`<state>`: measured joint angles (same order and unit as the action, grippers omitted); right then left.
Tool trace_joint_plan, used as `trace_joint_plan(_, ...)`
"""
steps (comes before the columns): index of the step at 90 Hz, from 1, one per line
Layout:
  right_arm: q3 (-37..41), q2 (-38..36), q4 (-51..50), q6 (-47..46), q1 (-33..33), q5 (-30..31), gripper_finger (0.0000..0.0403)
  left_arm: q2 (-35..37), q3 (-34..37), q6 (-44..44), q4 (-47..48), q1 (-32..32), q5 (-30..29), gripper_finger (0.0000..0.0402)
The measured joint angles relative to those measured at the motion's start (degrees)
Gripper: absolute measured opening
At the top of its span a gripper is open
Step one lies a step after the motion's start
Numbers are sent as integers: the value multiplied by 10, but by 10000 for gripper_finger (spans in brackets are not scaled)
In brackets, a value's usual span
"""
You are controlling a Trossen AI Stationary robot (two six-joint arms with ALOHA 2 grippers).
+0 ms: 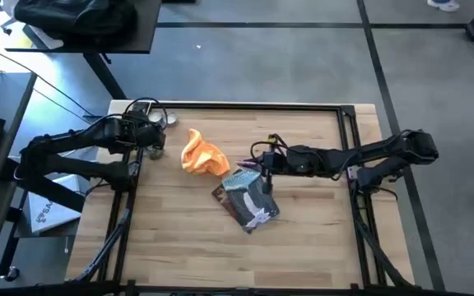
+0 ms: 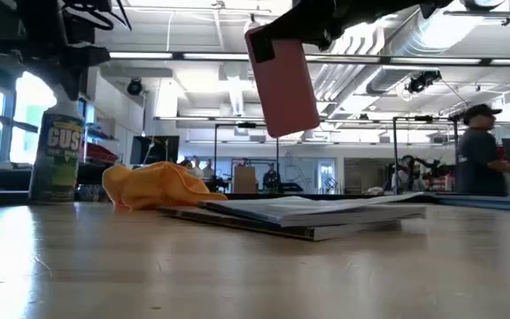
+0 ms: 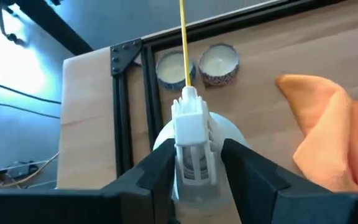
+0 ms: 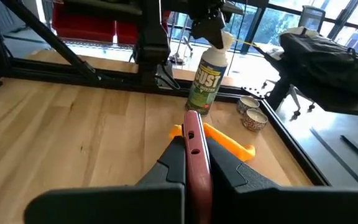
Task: Apply microfiber cloth
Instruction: Spray the cellphone using the spray bottle
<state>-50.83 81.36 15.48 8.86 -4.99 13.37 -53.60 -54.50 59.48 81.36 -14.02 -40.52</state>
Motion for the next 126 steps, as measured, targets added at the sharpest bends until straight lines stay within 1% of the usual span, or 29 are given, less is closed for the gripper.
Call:
trace_joint_plan(18, 0, 0, 0, -1, 0, 0, 0, 0, 5, 3, -9, 3, -13, 117)
trace_joint_plan(42, 0, 0, -3, -5, 0, 0, 0, 0, 38, 5, -53, 21, -73, 126)
trace_joint_plan(60, 0, 0, -3, -9, 0, 0, 0, 0, 60, 29, -75, 32, -115, 131)
trace_joint_plan(80, 0, 0, -3, -11, 0, 0, 0, 0, 70, 29, -80, 49, -137, 130)
trace_joint_plan(92, 0, 0, -3, -11, 0, 0, 0, 0, 70, 21, -80, 59, -144, 110)
trace_joint_plan(107, 0, 0, -2, -10, 0, 0, 0, 0, 70, 0, -80, 70, -149, 52)
trace_joint_plan(116, 0, 0, 2, -9, 0, 0, 0, 3, 69, -14, -77, 81, -146, 51)
trace_joint_plan(126, -6, 0, 2, -8, 0, 0, 0, 8, 51, -27, -69, 92, -127, 51)
